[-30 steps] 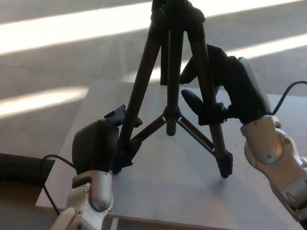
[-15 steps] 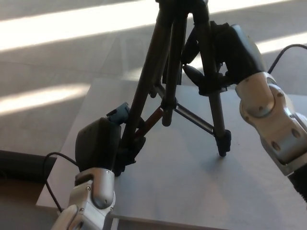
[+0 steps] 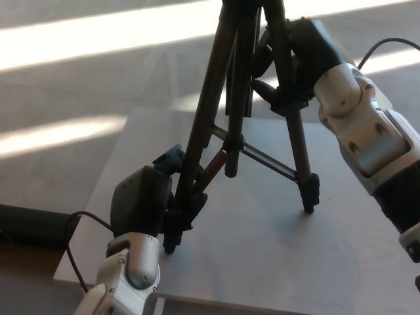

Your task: Use both hands of the robot to pick up the tripod lying in the middle of the desk and make it stand upright on the desk

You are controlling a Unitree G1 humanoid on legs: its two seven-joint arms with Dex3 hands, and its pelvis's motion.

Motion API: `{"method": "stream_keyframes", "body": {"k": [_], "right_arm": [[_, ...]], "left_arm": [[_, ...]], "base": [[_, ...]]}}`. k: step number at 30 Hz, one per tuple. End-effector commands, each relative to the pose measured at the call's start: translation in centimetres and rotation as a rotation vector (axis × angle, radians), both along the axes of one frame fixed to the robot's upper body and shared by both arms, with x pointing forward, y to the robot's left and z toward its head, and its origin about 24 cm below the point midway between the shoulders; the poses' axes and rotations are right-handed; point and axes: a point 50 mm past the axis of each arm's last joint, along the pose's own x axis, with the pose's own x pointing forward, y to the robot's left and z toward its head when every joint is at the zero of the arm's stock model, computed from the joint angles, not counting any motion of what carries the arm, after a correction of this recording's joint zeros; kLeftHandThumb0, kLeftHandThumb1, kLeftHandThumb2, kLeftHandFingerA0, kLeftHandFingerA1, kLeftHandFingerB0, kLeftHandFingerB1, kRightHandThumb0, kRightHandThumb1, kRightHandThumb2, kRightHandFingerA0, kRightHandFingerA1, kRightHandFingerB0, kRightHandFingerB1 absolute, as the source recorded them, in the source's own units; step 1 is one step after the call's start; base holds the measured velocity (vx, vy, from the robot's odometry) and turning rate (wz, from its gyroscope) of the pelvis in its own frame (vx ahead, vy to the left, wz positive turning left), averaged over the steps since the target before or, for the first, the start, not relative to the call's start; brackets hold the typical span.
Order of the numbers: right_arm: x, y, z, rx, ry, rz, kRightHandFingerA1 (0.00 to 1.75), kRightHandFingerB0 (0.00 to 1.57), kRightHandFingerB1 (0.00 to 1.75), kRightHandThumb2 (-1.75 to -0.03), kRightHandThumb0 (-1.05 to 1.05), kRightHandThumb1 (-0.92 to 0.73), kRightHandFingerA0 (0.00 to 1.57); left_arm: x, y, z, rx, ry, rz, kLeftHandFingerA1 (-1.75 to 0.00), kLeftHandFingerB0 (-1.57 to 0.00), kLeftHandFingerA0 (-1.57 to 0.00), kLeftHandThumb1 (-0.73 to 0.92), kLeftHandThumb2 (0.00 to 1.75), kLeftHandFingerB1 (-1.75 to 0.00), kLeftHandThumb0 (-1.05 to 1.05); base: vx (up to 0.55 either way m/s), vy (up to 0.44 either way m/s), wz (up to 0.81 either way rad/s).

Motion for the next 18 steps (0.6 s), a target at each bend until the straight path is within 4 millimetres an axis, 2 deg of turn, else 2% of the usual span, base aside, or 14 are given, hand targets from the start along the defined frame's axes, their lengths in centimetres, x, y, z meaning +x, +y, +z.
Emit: {"method": "stream_keyframes", "body": {"k": [1,2,4,6,7,8,9,11,12,13,14,15,17,18], "right_arm": [[0.9,-3.5,-1.7,-0.102,0.152,-0.184,1.75,0.65,1.44,-0.85,-0.35,-0.64,0.82],[0.9,-3.5,-2.1,-0.098,0.164,-0.177,1.75,0.65,1.44,-0.85,-0.35,-0.64,0.82],[1.0,-3.5,-2.6,-0.114,0.174,-0.168,1.68,0.64,1.21,-0.79,-0.36,-0.68,0.74],[1.1,-3.4,-2.8,-0.138,0.184,-0.177,1.68,0.65,1.23,-0.82,-0.38,-0.68,0.77],[1.0,-3.5,-3.0,-0.142,0.187,-0.179,1.68,0.66,1.27,-0.73,-0.4,-0.74,0.76],[1.1,-3.6,-3.3,-0.152,0.198,-0.182,1.7,0.65,1.32,-0.71,-0.39,-0.75,0.79],[1.2,-3.6,-3.5,-0.16,0.21,-0.186,1.74,0.66,1.31,-0.7,-0.41,-0.77,0.81],[1.4,-3.7,-3.5,-0.165,0.214,-0.191,1.74,0.66,1.31,-0.7,-0.41,-0.77,0.81],[1.4,-3.6,-3.5,-0.153,0.223,-0.197,1.74,0.64,1.19,-0.74,-0.4,-0.72,0.78],[1.5,-3.4,-3.5,-0.152,0.225,-0.19,1.75,0.63,1.3,-0.74,-0.39,-0.73,0.79],[1.5,-3.3,-3.6,-0.161,0.232,-0.184,1.73,0.66,1.19,-0.79,-0.39,-0.7,0.8],[1.4,-3.0,-3.9,-0.209,0.225,-0.168,1.67,0.67,0.97,-0.86,-0.36,-0.64,0.79],[1.4,-2.9,-4.2,-0.213,0.226,-0.172,1.6,0.6,0.81,-0.83,-0.37,-0.67,0.75],[1.4,-2.8,-4.2,-0.212,0.227,-0.173,1.6,0.6,0.81,-0.83,-0.37,-0.67,0.75]], "left_arm": [[-2.1,1.2,-5.3,-0.019,0.316,-0.016,-1.53,-0.68,-1.02,0.77,0.72,-1.32,-0.32],[-2.0,1.2,-5.3,-0.057,0.321,-0.017,-1.53,-0.68,-1.02,0.77,0.72,-1.32,-0.32],[-1.6,1.4,-4.7,-0.075,0.344,-0.005,-1.47,-0.72,-1.05,0.77,0.71,-1.24,-0.33],[-1.3,1.6,-4.5,-0.141,0.357,0.009,-1.46,-0.74,-1.07,0.76,0.71,-1.28,-0.32],[-1.2,1.6,-4.4,-0.148,0.363,0.013,-1.44,-0.75,-1.1,0.75,0.71,-1.26,-0.32],[-0.9,1.7,-4.1,-0.158,0.367,0.011,-1.45,-0.73,-1.11,0.75,0.73,-1.34,-0.31],[-0.4,1.9,-3.5,-0.17,0.368,-0.002,-1.45,-0.72,-1.1,0.76,0.74,-1.26,-0.3],[-0.1,1.8,-3.1,-0.183,0.375,-0.01,-1.45,-0.72,-1.1,0.76,0.74,-1.26,-0.3],[0.1,1.8,-2.8,-0.185,0.385,-0.012,-1.44,-0.74,-1.1,0.75,0.75,-1.22,-0.29],[0.2,1.8,-2.6,-0.21,0.385,-0.017,-1.27,-0.83,-1.24,0.59,1.06,-1.05,-0.28],[0.2,1.7,-2.5,-0.219,0.388,-0.019,-1.43,-0.73,-1.08,0.75,0.75,-1.14,-0.28],[0.2,1.6,-2.3,-0.253,0.412,-0.042,-1.38,-0.77,-1.05,0.75,0.81,-1.1,-0.33],[0.2,1.5,-2.3,-0.271,0.444,-0.069,-1.45,-0.72,-1.02,0.79,0.73,-1.15,-0.26],[0.2,1.5,-2.2,-0.271,0.446,-0.071,-1.45,-0.72,-1.02,0.79,0.73,-1.15,-0.26]], "base": [[0.0,0.0,0.0],[0.0,0.0,0.0],[0.0,0.0,0.0],[0.0,0.0,0.0],[0.0,0.0,0.0],[0.0,0.0,0.0],[0.0,0.0,0.0],[0.0,0.0,0.0],[0.0,0.0,0.0],[0.0,0.0,0.0],[0.0,0.0,0.0],[0.0,0.0,0.0],[0.0,0.0,0.0],[0.0,0.0,0.0]]}}
